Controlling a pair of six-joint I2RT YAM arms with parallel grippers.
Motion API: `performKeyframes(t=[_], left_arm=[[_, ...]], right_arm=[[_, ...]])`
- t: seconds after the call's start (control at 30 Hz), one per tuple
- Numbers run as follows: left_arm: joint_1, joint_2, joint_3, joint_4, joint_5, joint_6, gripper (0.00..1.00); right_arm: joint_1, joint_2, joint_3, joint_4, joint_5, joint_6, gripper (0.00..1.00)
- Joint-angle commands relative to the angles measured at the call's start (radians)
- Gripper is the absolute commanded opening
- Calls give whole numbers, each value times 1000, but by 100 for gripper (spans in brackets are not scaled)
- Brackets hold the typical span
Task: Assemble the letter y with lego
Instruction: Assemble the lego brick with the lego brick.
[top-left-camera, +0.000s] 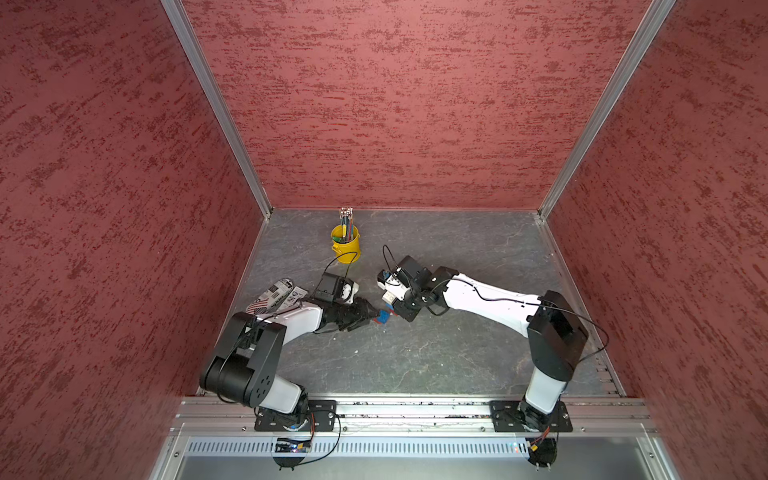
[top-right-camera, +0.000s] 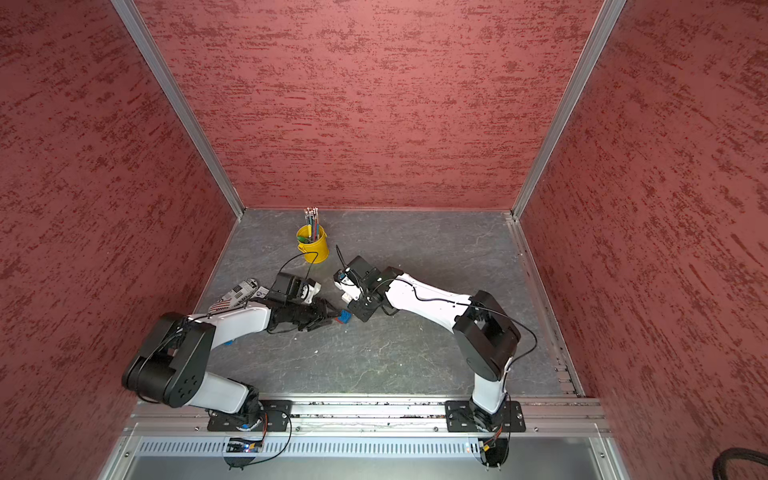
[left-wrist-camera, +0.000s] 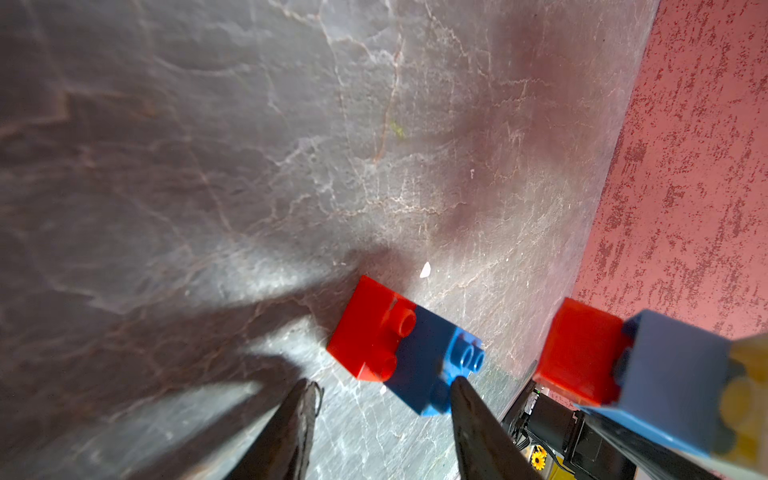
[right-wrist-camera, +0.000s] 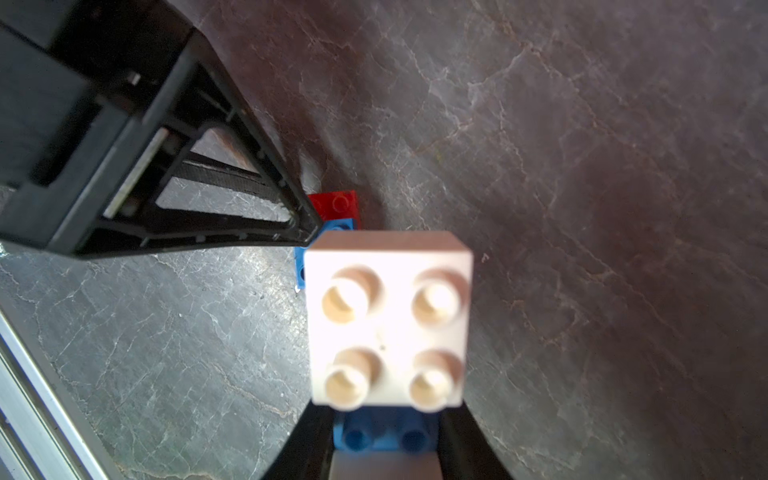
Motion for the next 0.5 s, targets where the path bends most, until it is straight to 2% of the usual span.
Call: performKeyframes(t=[0.0, 0.47], left_arm=[[9, 48, -23, -101, -138, 11, 53], [11, 46, -26, -98, -140, 7, 53]], right_arm=[[20, 28, 29, 24, -19, -53, 31], [44, 69, 52, 25, -41, -78, 31]])
